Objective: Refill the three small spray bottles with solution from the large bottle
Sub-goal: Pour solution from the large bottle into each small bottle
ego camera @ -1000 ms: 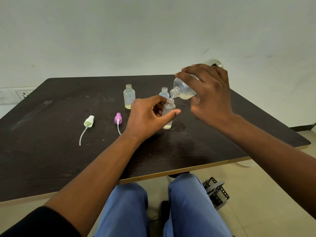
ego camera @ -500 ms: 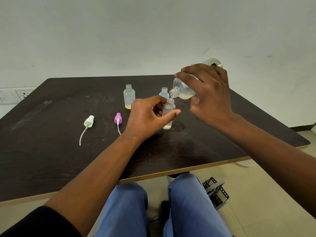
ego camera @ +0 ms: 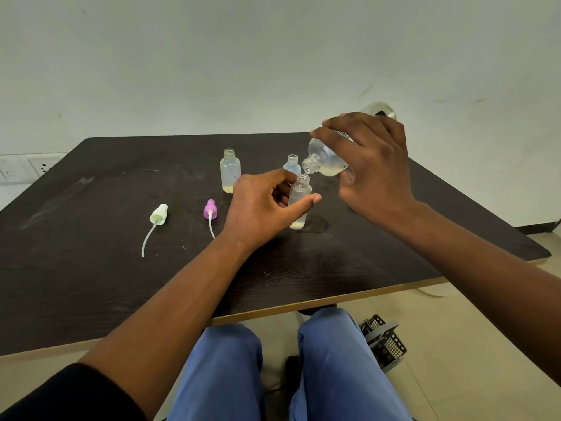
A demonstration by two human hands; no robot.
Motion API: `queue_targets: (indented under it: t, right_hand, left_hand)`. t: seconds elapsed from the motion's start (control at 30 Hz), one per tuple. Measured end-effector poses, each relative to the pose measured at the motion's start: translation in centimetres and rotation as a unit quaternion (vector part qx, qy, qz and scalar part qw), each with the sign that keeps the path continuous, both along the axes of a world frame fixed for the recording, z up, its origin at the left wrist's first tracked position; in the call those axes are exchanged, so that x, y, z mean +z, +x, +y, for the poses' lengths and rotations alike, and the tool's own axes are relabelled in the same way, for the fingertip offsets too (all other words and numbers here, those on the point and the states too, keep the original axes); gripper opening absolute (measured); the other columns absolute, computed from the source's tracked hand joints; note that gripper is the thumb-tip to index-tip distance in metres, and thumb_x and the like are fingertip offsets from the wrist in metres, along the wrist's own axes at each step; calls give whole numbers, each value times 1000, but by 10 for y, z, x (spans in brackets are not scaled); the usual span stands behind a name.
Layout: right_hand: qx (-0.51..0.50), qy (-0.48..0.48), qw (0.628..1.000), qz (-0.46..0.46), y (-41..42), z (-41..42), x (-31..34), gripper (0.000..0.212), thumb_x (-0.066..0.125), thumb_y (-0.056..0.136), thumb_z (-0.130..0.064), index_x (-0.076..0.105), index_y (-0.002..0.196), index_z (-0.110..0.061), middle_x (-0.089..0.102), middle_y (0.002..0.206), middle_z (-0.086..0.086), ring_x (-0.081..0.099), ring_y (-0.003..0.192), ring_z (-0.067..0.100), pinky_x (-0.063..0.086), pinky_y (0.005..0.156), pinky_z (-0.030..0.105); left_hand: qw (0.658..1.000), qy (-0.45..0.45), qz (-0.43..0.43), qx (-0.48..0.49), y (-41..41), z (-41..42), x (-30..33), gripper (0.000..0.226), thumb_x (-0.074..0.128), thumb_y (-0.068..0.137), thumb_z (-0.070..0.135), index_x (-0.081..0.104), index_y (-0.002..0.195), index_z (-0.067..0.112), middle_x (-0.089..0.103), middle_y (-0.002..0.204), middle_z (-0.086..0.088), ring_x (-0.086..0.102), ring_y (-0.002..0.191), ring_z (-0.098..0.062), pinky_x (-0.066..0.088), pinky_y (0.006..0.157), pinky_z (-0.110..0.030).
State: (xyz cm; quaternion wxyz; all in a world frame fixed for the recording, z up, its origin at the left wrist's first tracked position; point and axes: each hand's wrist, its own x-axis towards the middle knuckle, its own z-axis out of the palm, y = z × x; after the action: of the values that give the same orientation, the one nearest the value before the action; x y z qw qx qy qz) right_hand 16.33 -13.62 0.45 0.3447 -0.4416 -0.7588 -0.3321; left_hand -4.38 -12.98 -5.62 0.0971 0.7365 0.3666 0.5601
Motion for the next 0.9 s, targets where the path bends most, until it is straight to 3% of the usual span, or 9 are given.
queue_targets:
  t: [0.9]
  right_hand:
    - [3,-3,1000,-12,0,-3,3,68,58,71,-2,70,134,-24,68,138,-2,59,133,28,34,110,44]
  left_hand:
    - [1000,-9,6,-3,-1,1,-1,40,89,82,47,80,103,13,74,75,5,72,67,-14,64,66,-37]
